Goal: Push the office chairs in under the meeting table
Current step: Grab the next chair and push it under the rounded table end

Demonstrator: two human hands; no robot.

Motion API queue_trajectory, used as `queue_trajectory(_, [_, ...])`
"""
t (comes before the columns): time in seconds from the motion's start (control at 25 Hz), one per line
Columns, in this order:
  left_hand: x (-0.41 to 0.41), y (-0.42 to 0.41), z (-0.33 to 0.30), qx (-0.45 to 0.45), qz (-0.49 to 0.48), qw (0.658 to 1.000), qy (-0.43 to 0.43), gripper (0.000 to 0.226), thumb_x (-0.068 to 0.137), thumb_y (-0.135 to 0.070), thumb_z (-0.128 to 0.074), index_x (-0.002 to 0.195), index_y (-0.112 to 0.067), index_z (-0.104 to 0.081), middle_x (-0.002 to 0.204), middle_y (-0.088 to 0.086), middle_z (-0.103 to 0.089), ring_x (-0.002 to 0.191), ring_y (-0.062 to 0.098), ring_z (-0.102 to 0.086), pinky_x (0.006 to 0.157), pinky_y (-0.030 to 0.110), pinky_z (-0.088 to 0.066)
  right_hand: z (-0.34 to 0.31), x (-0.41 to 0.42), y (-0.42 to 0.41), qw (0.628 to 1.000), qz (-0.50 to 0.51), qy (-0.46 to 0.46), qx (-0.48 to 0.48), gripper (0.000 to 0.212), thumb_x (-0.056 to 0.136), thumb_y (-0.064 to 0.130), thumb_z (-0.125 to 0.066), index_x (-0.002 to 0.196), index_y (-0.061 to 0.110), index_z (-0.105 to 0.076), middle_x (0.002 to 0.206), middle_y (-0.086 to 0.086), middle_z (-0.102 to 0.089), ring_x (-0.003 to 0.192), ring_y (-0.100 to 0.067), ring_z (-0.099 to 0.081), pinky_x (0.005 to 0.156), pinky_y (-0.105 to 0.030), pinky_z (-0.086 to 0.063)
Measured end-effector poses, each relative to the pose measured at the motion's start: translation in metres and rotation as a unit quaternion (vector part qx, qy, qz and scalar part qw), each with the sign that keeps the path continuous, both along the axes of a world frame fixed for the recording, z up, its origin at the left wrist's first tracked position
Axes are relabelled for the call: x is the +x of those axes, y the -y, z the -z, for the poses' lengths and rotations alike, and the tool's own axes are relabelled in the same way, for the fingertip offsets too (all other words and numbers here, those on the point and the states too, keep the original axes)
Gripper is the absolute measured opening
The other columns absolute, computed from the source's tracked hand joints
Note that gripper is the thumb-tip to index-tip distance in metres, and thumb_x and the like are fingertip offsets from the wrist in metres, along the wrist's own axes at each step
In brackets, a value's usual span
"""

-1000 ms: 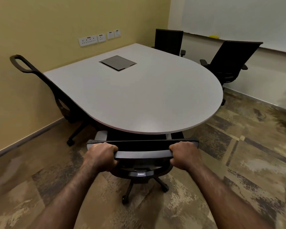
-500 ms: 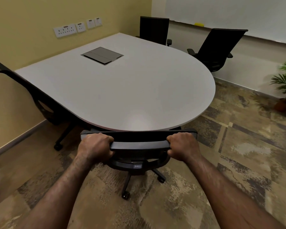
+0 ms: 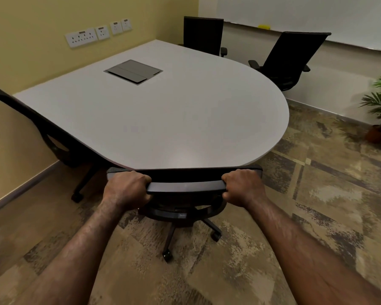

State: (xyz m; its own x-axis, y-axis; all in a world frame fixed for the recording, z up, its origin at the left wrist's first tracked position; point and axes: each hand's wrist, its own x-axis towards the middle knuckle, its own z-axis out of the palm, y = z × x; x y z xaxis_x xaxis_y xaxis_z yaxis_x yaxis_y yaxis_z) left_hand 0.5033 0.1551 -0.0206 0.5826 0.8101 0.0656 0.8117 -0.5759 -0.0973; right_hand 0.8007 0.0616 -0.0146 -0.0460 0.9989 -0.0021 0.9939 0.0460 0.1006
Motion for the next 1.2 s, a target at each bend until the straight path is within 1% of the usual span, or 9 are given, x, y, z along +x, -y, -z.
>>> queue_trajectory(0.12, [0.000,-0.012,0.002,0.001,0.008,1.000,-0.006,0.021,0.063,-0.047,-0.051,0.064,-0.026,-0.048,0.066,-0.003,-0.063,0.066,0.024,-0.063,0.053,0.031,-0.041,-0.001,0.000,-0.009,1.000,0.003,-0.010,-0.002,0.018,0.064,0.037,-0.058,0.068,0.025,-0.044,0.070,0.001,-0.061,0.068,-0.024,-0.058,0.057,-0.030,-0.032])
queue_trajectory(0.24, [-0.002,-0.024,0.002,0.009,0.022,1.000,-0.006,0.021,0.061,-0.047,-0.051,0.062,-0.028,-0.046,0.063,-0.003,-0.062,0.065,0.025,-0.063,0.052,0.031,-0.038,-0.002,-0.003,-0.017,1.000,0.008,-0.017,-0.004,0.019,0.065,0.037,-0.058,0.069,0.026,-0.043,0.071,0.000,-0.062,0.069,-0.024,-0.058,0.058,-0.031,-0.034])
queue_trajectory(0.4, [-0.007,-0.044,-0.002,0.021,0.033,0.999,-0.018,0.025,0.061,-0.048,-0.055,0.068,-0.025,-0.057,0.065,-0.003,-0.064,0.067,0.024,-0.063,0.053,0.030,-0.037,0.000,-0.011,-0.030,1.000,0.013,-0.024,0.000,0.019,0.066,0.037,-0.058,0.069,0.026,-0.042,0.074,-0.001,-0.063,0.072,-0.026,-0.059,0.058,-0.031,-0.033])
queue_trajectory(0.48, [-0.010,-0.052,-0.002,0.027,0.040,0.999,-0.014,0.026,0.061,-0.049,-0.053,0.068,-0.025,-0.059,0.062,-0.003,-0.062,0.064,0.024,-0.063,0.051,0.029,-0.035,0.001,-0.014,-0.035,1.000,0.016,-0.024,0.002,0.020,0.065,0.037,-0.058,0.069,0.025,-0.042,0.073,-0.001,-0.062,0.071,-0.026,-0.059,0.058,-0.031,-0.032])
queue_trajectory(0.6, [-0.012,-0.056,-0.001,0.030,0.050,0.998,-0.014,0.023,0.062,-0.048,-0.054,0.066,-0.025,-0.058,0.060,-0.004,-0.061,0.060,0.024,-0.062,0.049,0.028,-0.035,0.001,-0.016,-0.037,1.000,0.018,-0.020,0.005,0.020,0.065,0.037,-0.058,0.068,0.025,-0.042,0.070,-0.001,-0.060,0.068,-0.026,-0.058,0.057,-0.031,-0.031])
queue_trajectory(0.92, [-0.016,-0.067,-0.001,0.021,0.053,0.998,-0.007,0.021,0.064,-0.047,-0.052,0.063,-0.025,-0.052,0.061,-0.004,-0.061,0.062,0.024,-0.062,0.051,0.029,-0.036,-0.001,-0.019,-0.045,1.000,0.016,-0.012,0.010,0.019,0.067,0.038,-0.057,0.069,0.025,-0.043,0.072,-0.001,-0.061,0.067,-0.025,-0.056,0.057,-0.031,-0.031])
queue_trajectory(1.0, [-0.017,-0.071,-0.001,0.021,0.055,0.998,-0.010,0.021,0.065,-0.046,-0.053,0.064,-0.025,-0.052,0.063,-0.003,-0.062,0.064,0.025,-0.062,0.051,0.029,-0.036,0.000,-0.020,-0.048,1.000,0.015,-0.013,0.009,0.019,0.068,0.038,-0.057,0.069,0.025,-0.043,0.069,0.000,-0.058,0.064,-0.024,-0.053,0.057,-0.031,-0.030])
queue_trajectory(1.12, [-0.019,-0.076,-0.001,0.017,0.059,0.998,-0.007,0.020,0.065,-0.045,-0.056,0.064,-0.025,-0.052,0.064,-0.002,-0.063,0.065,0.025,-0.062,0.053,0.030,-0.037,-0.001,-0.021,-0.051,1.000,0.013,-0.012,0.015,0.019,0.068,0.038,-0.057,0.068,0.025,-0.042,0.062,0.002,-0.047,0.063,-0.024,-0.052,0.056,-0.031,-0.030])
queue_trajectory(1.2, [-0.020,-0.080,-0.002,0.013,0.056,0.998,-0.008,0.020,0.066,-0.044,-0.058,0.066,-0.024,-0.055,0.065,-0.002,-0.063,0.066,0.025,-0.063,0.054,0.031,-0.040,-0.001,-0.023,-0.052,1.000,0.014,-0.016,0.016,0.019,0.068,0.037,-0.057,0.067,0.025,-0.041,0.061,0.003,-0.043,0.060,-0.023,-0.047,0.055,-0.031,-0.030])
